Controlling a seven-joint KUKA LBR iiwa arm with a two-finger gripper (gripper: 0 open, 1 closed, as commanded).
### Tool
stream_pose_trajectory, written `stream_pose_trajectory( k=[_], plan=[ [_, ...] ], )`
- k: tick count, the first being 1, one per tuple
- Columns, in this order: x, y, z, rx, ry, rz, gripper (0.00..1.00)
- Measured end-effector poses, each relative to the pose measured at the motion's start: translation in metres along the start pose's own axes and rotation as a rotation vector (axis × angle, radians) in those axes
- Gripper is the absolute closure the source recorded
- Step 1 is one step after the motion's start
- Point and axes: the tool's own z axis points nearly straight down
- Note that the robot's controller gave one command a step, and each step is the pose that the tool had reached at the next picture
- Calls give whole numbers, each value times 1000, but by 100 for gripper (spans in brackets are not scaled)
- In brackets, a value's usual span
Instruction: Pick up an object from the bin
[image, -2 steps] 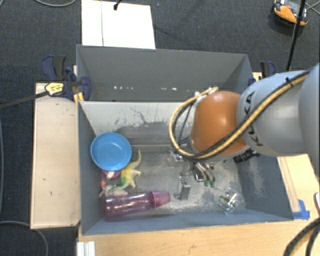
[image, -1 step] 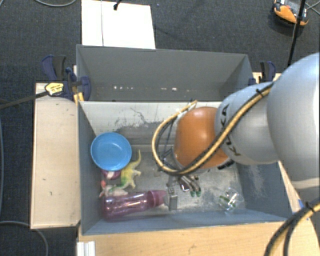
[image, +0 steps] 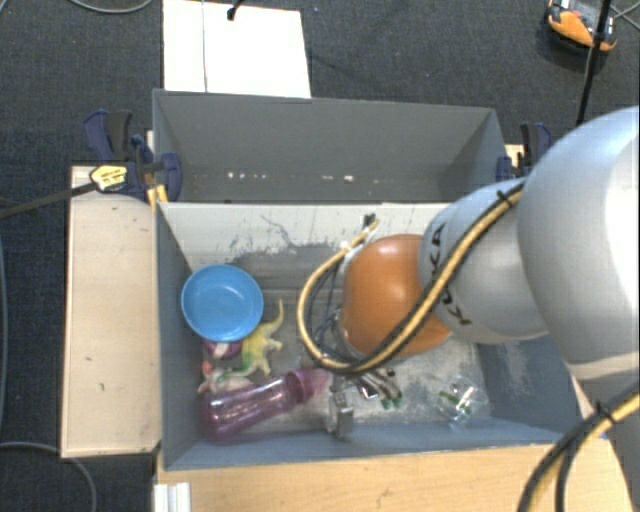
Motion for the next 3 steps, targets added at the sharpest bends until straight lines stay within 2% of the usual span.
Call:
stream_pose_trajectory(
  k=[1,2,3],
  plan=[
    [-1,22,-6,-3,-8,69,100],
    [-1,22,-6,-3,-8,70,100],
    [-3,29,-96,-3,-10,58,100]
  ],
)
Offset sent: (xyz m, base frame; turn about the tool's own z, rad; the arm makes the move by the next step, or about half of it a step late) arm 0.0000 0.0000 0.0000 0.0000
